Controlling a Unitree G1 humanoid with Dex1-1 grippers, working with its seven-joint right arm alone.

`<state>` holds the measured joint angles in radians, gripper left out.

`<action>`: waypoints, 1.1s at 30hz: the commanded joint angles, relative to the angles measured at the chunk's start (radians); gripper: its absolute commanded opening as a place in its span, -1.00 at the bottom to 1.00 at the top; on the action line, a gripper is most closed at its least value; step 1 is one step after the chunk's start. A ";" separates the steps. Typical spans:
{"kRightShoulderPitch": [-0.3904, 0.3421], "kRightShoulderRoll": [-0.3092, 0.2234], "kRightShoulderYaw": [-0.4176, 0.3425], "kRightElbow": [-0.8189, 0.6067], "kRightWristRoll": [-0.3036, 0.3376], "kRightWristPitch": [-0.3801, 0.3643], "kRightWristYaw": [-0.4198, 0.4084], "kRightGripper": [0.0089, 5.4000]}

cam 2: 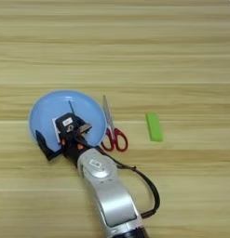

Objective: Move the objects on the table

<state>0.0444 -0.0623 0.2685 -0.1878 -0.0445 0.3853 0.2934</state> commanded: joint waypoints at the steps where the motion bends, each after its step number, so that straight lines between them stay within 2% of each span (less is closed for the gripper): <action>1: -0.052 0.018 -0.035 -0.021 0.036 0.028 -0.013 0.99; 7: -0.055 0.015 -0.064 -0.069 0.045 0.065 -0.034 0.99; 12: -0.062 0.009 -0.076 -0.054 0.046 0.097 -0.041 0.99; 26: -0.047 -0.025 -0.022 -0.040 0.032 0.132 -0.018 0.99; 33: -0.053 -0.028 -0.024 -0.026 0.038 0.146 -0.016 0.99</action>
<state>0.0183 -0.0854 0.2499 -0.2064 -0.0085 0.5351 0.2861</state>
